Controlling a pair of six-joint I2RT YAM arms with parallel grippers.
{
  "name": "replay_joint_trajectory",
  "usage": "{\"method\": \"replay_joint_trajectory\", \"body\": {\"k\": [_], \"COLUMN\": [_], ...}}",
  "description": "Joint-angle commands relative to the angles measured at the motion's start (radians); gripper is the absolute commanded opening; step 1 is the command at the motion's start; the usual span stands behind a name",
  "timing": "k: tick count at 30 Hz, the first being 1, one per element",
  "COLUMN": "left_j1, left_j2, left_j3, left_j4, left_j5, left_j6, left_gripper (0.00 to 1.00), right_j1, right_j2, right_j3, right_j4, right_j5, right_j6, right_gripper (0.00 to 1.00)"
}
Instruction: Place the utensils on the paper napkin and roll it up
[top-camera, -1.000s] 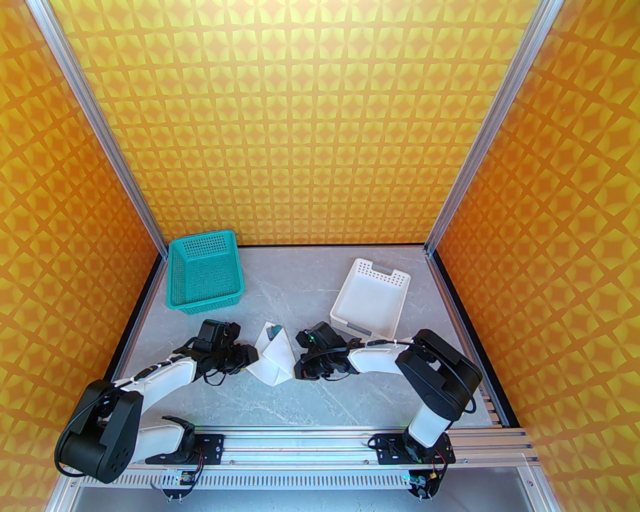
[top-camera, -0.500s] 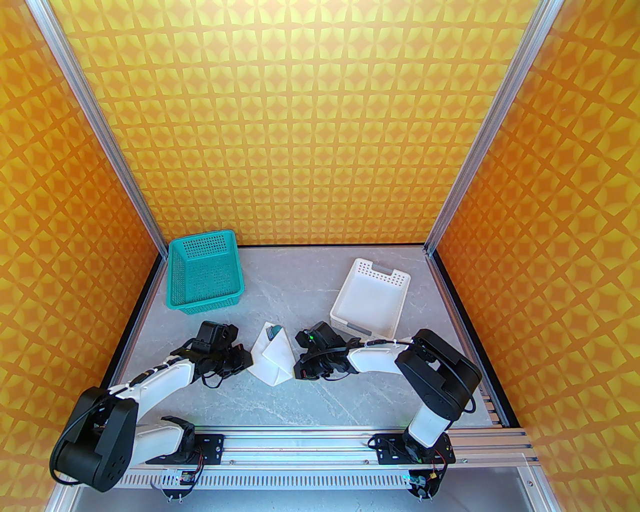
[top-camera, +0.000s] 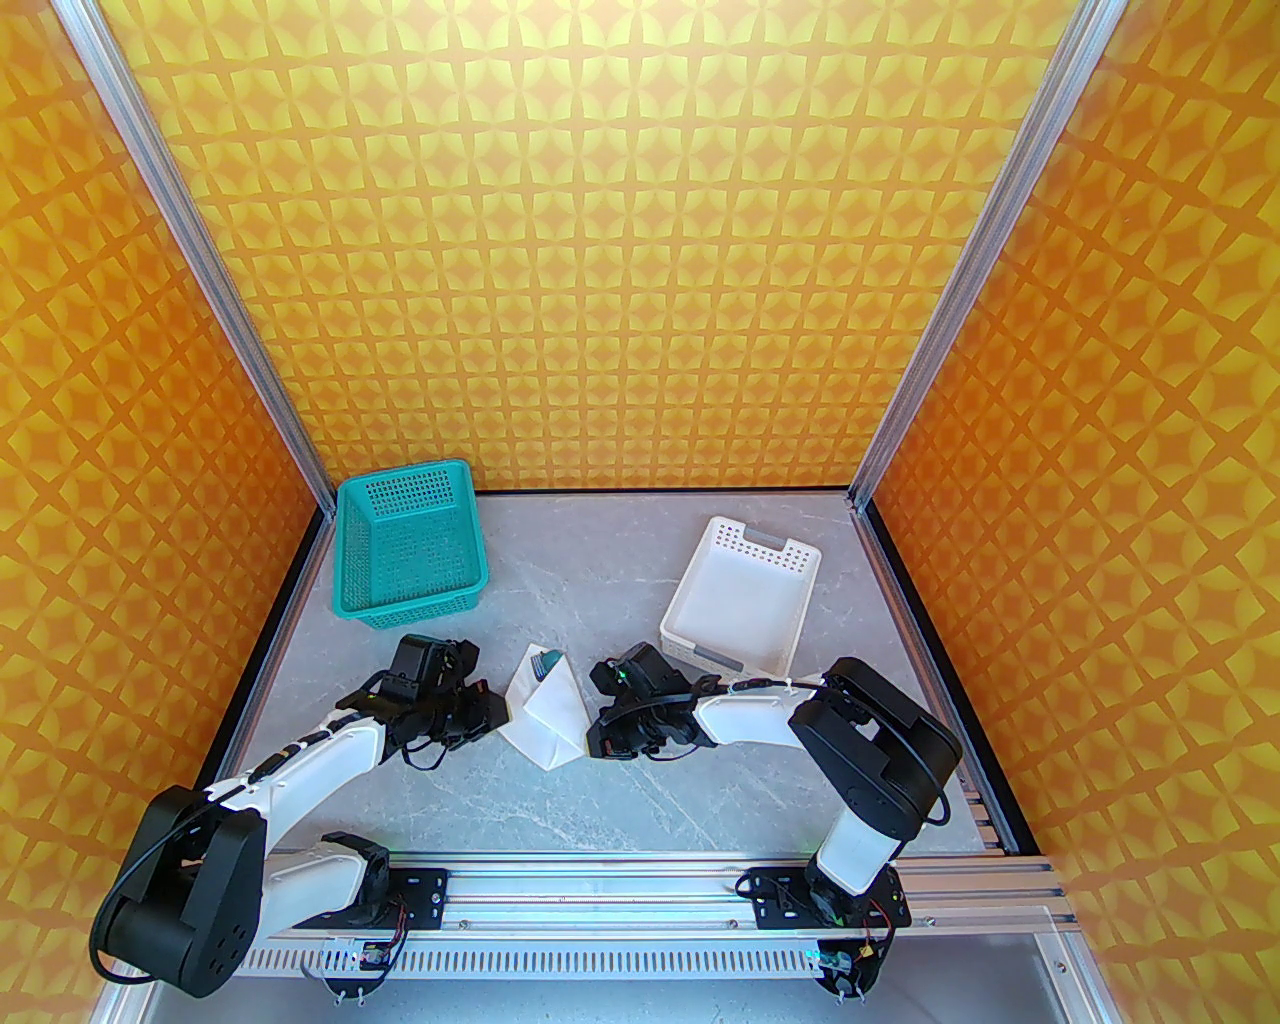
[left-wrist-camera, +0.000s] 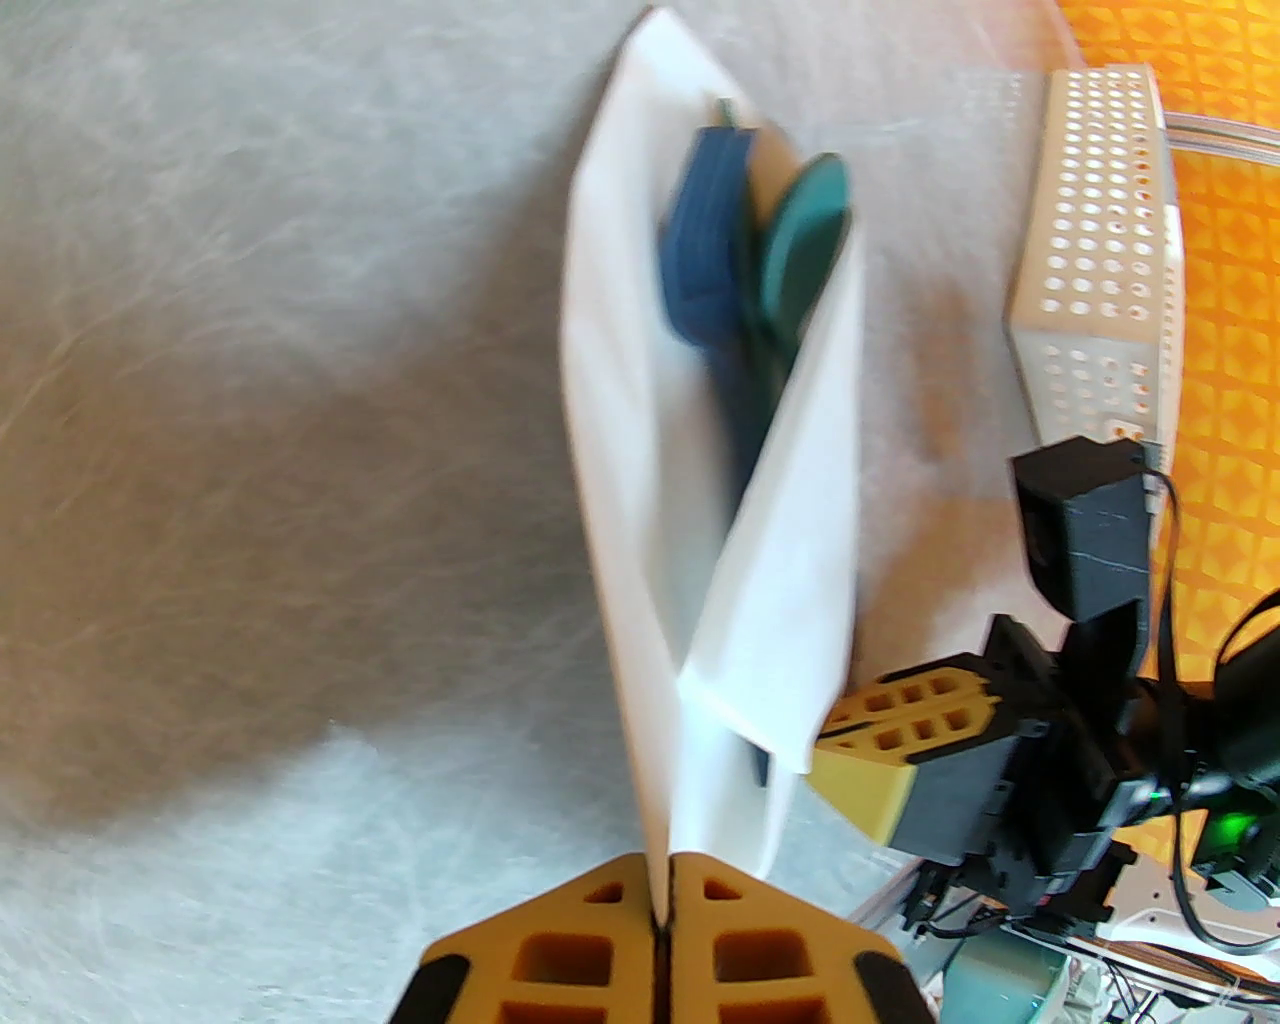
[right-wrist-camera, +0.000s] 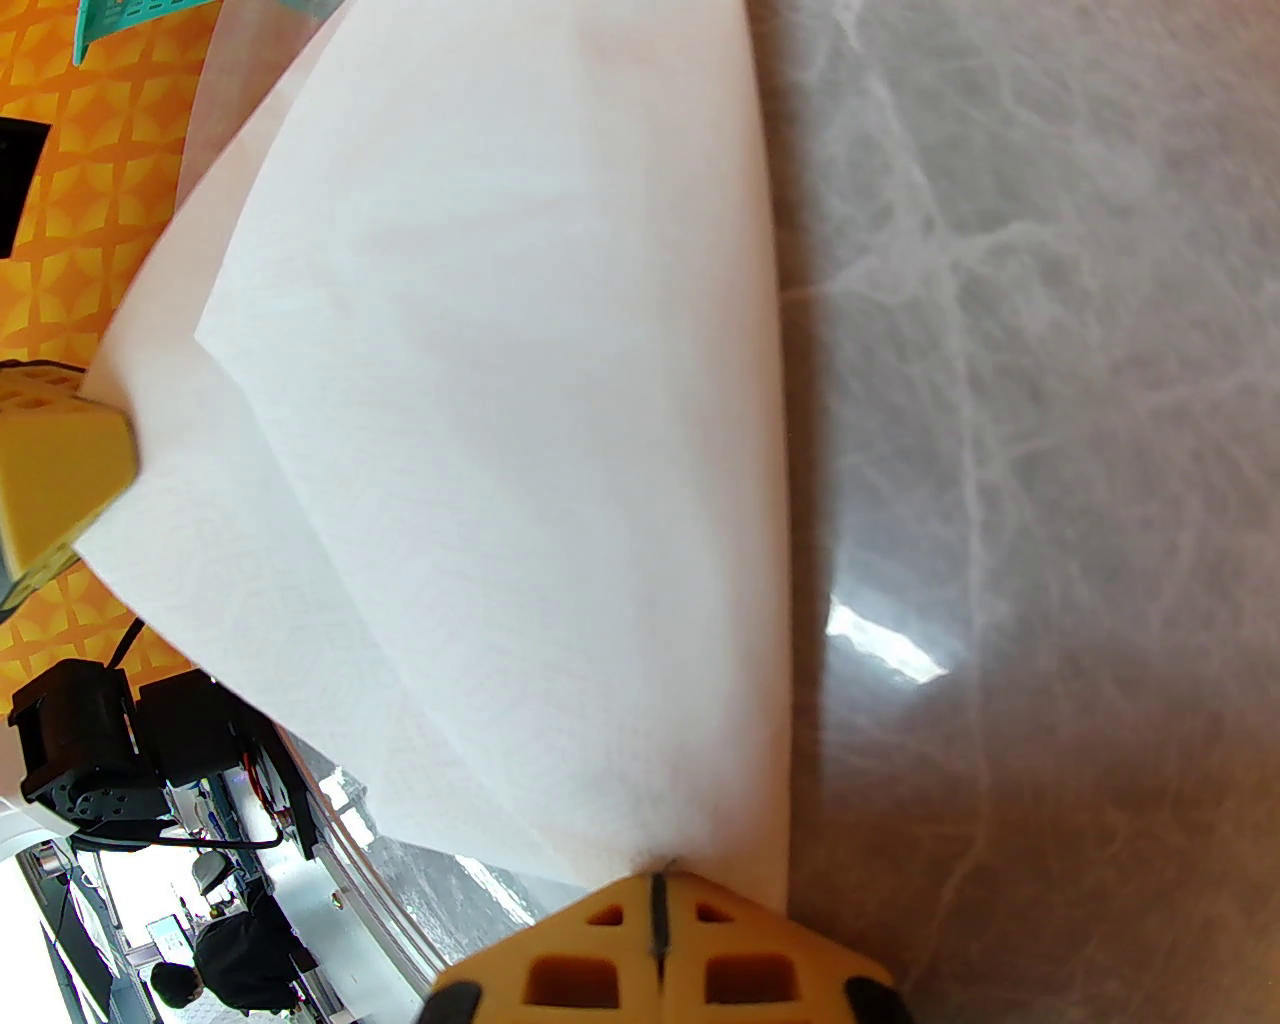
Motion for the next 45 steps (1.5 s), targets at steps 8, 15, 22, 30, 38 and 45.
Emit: {"method": "replay_joint_trajectory", "body": {"k": [8, 15, 22, 30, 38, 45], "left_j1": [-0.068, -0.103, -0.136, -0.157, -0.179, -0.187], "left_j2": [0.08, 0.126, 0.191, 0.259, 0.323, 0.377], "left_j3": [0.099, 0.127, 0.174, 0.207, 0.256, 0.293], "left_j4": [0.007, 0.084, 0.1, 0.16, 0.183, 0.193], "left_j5": [0.05, 0.05, 0.051, 0.05, 0.05, 0.05], "left_j6": [-0.027, -0.091, -0.096, -0.119, -0.118, -0.109], "left_gripper": [0.07, 0.06, 0.06, 0.04, 0.04, 0.03], "right_j1": [0.006, 0.007, 0.007, 0.008, 0.009, 0.009], "right_j2": [0.072, 0.073, 0.076, 0.081, 0.083, 0.082], "right_j3": [-0.032, -0.026, -0.02, -0.019, -0.018, -0.02], "right_j4": [-0.14, -0.147, -0.149, -0.154, -0.157, -0.159], "right_j5": [0.14, 0.141, 0.141, 0.141, 0.141, 0.142], "right_j6": [-0.013, -0.015, -0.017, -0.019, -0.02, -0.022], "right_gripper": [0.0, 0.0, 0.0, 0.0, 0.0, 0.0]}}
